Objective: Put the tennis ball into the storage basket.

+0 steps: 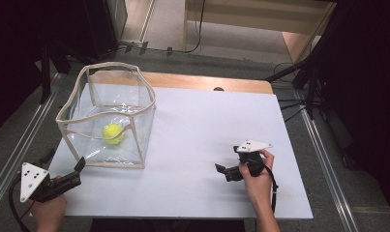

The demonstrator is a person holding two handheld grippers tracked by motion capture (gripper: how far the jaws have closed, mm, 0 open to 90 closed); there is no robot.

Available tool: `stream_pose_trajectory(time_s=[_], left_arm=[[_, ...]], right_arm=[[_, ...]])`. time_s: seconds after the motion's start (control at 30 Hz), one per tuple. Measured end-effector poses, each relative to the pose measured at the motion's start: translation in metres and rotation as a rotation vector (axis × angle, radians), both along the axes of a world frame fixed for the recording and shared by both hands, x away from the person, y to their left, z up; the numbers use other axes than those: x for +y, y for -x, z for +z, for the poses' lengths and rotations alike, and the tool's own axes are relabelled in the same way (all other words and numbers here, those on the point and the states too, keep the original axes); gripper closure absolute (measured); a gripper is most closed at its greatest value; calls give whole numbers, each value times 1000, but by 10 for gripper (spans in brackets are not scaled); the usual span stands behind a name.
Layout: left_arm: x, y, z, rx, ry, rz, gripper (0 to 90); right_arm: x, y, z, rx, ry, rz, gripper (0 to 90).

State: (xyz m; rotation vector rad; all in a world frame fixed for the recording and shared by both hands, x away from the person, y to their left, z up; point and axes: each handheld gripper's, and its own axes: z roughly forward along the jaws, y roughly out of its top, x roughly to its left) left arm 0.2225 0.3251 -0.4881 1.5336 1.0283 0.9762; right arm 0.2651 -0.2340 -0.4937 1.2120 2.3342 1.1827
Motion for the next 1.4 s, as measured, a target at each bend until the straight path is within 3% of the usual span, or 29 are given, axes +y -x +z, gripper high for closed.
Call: stream_pose_trajectory(time_s=[0.63,1.4], left_arm=[[-1,0,0,1,-9,0,69],[-1,1,0,3,-12,2,69]], right_arm=[[-55,17,-7,-11,-8,-121,0],[-99,40,-16,-45,-41,-234,0]])
